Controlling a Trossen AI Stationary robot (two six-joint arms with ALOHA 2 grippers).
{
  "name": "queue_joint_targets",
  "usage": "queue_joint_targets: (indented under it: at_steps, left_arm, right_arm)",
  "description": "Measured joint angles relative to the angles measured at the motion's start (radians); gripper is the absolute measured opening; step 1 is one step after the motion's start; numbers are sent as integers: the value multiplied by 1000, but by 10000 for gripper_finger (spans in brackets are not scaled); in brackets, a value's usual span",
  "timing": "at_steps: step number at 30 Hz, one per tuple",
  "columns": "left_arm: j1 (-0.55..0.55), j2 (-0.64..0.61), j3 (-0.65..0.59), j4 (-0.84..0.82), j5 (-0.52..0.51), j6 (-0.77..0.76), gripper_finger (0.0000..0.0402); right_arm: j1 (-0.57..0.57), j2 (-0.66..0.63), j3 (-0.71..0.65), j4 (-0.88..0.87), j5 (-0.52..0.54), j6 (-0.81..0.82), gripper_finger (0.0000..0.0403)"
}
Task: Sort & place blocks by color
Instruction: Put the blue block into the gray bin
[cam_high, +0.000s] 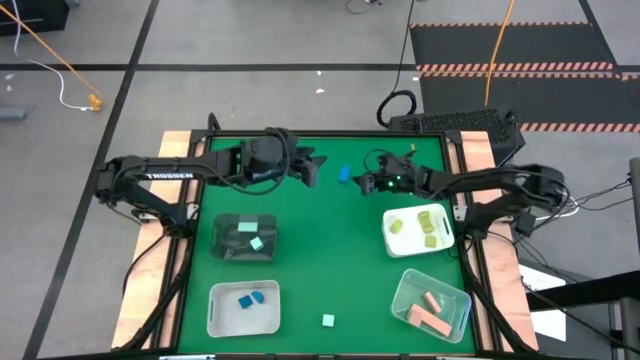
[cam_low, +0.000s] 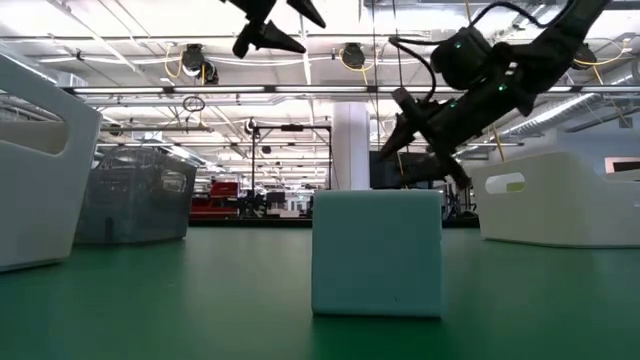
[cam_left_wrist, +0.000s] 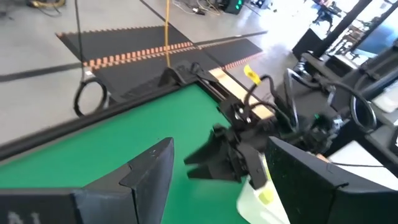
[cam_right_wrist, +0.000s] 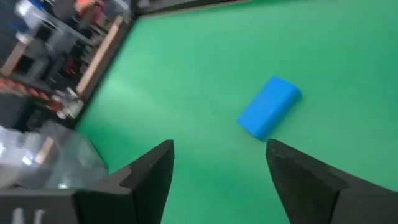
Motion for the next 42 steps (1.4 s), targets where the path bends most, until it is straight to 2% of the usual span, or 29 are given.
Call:
queue_joint_targets:
  at_steps: [5, 11, 16, 22, 28, 35, 42]
  left_arm:
    - [62, 0, 0, 6, 0, 42, 251]
    - [137, 0, 0, -1, 5, 98, 251]
    - [177, 0, 0, -34, 10, 135, 251]
    - [209, 0, 0, -101, 15, 188, 251]
    - [227, 0, 0, -176, 21, 216, 251]
    - [241, 0, 0, -245, 21, 273, 251]
    - [260, 0, 0, -254, 21, 325, 250]
  right_arm:
    - [0, 99, 74, 26, 2, 23, 253]
    - [0, 223, 283, -213, 67, -45, 254]
    - [-5, 337, 467, -462, 164, -1, 254]
    - [-7, 473, 605, -492, 185, 85, 254]
    - [-7, 555, 658, -567, 203, 130, 254]
    - [-6, 562, 661, -597, 269, 163, 254]
    - [0, 560, 662, -673, 270, 156, 254]
